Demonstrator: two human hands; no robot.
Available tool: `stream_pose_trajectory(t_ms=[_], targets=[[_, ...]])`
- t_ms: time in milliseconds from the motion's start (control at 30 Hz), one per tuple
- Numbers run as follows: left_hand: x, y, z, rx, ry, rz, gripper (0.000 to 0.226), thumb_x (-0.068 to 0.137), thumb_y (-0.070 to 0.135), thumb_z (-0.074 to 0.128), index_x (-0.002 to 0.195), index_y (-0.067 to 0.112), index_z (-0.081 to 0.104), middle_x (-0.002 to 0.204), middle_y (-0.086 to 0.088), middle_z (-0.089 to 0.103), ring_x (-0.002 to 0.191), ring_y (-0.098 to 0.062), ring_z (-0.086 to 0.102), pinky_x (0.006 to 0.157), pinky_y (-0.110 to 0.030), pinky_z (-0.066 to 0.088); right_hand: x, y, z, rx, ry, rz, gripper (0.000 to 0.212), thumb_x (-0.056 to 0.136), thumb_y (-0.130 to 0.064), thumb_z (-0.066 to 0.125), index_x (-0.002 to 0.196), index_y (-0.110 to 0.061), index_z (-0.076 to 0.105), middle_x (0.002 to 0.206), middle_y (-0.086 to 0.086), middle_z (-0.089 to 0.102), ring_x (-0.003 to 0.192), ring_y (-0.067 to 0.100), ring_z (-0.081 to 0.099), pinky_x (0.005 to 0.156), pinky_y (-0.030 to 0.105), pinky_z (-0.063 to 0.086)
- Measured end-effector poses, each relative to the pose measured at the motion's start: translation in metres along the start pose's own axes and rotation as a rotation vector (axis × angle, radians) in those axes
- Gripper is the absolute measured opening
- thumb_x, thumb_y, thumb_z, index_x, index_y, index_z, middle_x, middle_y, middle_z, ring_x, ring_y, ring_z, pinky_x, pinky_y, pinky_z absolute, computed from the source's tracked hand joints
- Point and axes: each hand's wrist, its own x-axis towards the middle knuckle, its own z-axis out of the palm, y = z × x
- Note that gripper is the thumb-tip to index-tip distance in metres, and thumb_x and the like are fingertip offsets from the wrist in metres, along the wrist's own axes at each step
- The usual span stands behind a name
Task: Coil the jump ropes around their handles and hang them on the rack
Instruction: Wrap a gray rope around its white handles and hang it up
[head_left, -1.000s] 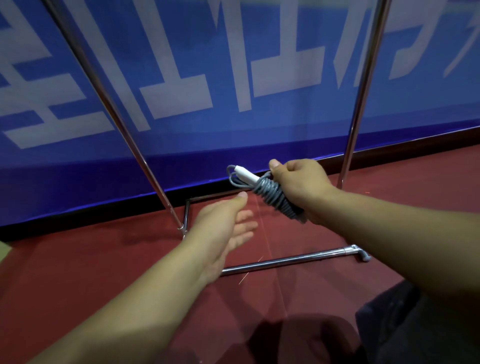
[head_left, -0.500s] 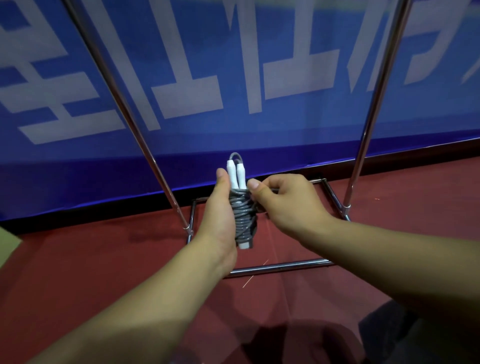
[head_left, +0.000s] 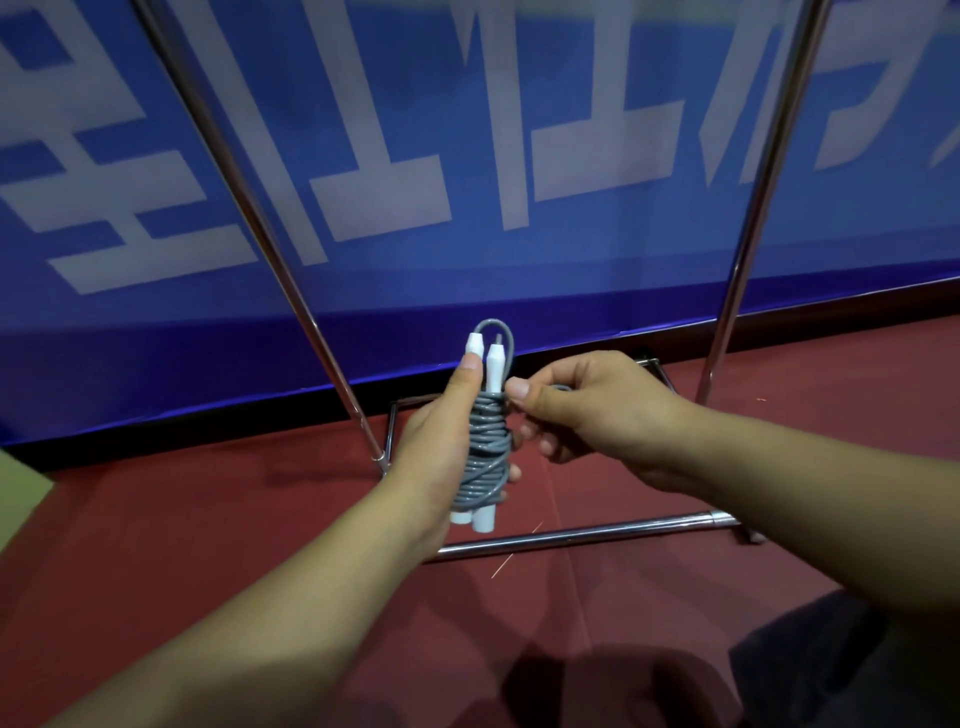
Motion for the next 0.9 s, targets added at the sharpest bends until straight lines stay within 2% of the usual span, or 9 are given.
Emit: stream_pose_trajectory(t_ms=[133,200,367,433,533,700,800,900], targets=[[-0.001,-0.001,-0.003,-0.015,-0.070,-0.008,0.061,0.077,0.072,0.059,0.099,0.016,0.070,0.082,-0.009,0.068,0.057,-0.024,0.061,0.058,-0.031,0.050,-0.001,-0.003,-0.005,0.059,-0.105,0.067,0.020,0.099,-0.022,0.059,0.087,-0.007,0.065,0.067,0.002,0.064,0.053,0.009,0.053,0.052,0.022,0.047],[-0.002,-0.001,-0.003,-0.017,-0.073,-0.014,0.054,0.080,0.065,0.062,0.100,0.015,0.068,0.081,-0.008,0.068,0.056,-0.023,0.062,0.057,-0.031,0.052,-0.002,-0.005,-0.005,0.071,-0.115,0.078,0.018,0.099,-0.019,0.059,0.086,-0.009,0.066,0.069,0.001,0.064,0.055,0.008,0.055,0.054,0.022,0.048],[-0.003,0.000,0.004,-0.039,-0.044,0.018,0.037,0.093,0.051,0.058,0.106,0.016,0.066,0.071,-0.009,0.067,0.052,-0.023,0.061,0.056,-0.033,0.051,0.001,-0.007,-0.009,0.100,0.090,0.111,0.019,0.083,-0.022,0.078,0.078,-0.009,0.065,0.059,0.005,0.060,0.050,0.012,0.055,0.053,0.023,0.050],[-0.003,0.000,0.007,-0.027,-0.046,0.030,0.037,0.095,0.049,0.057,0.107,0.016,0.064,0.070,-0.009,0.067,0.052,-0.024,0.061,0.055,-0.033,0.052,0.002,-0.005,-0.011,0.134,0.151,0.080,0.019,0.081,-0.020,0.080,0.083,-0.007,0.065,0.060,0.007,0.061,0.050,0.013,0.056,0.055,0.025,0.052],[-0.003,-0.001,0.010,-0.010,-0.044,0.032,0.037,0.095,0.048,0.057,0.105,0.014,0.063,0.070,-0.009,0.067,0.051,-0.023,0.061,0.055,-0.032,0.052,0.003,-0.005,-0.011,0.145,0.166,-0.024,0.009,0.091,-0.010,0.070,0.085,-0.004,0.067,0.066,0.008,0.065,0.058,0.013,0.061,0.059,0.024,0.056],[-0.003,0.000,0.008,-0.002,-0.034,0.032,0.034,0.096,0.047,0.058,0.098,0.013,0.061,0.070,-0.009,0.067,0.051,-0.024,0.060,0.055,-0.032,0.051,0.001,-0.006,-0.015,0.004,0.127,-0.128,0.021,0.102,-0.012,0.053,0.093,-0.003,0.070,0.073,0.002,0.071,0.068,0.013,0.065,0.068,0.028,0.057],[-0.004,-0.001,0.008,0.027,-0.052,0.035,0.032,0.096,0.047,0.057,0.096,0.015,0.059,0.071,-0.009,0.067,0.051,-0.024,0.061,0.054,-0.033,0.051,0.001,-0.006,-0.016,-0.057,0.149,-0.169,0.019,0.101,-0.012,0.057,0.091,-0.006,0.072,0.069,0.001,0.071,0.066,0.012,0.065,0.067,0.029,0.056],[-0.007,-0.001,0.009,0.056,-0.103,0.044,0.030,0.097,0.045,0.056,0.094,0.015,0.058,0.071,-0.009,0.067,0.050,-0.023,0.061,0.053,-0.032,0.052,0.002,-0.006,-0.019,-0.003,0.185,-0.181,0.014,0.096,-0.011,0.064,0.085,-0.008,0.071,0.062,0.001,0.068,0.060,0.010,0.062,0.061,0.024,0.054]])
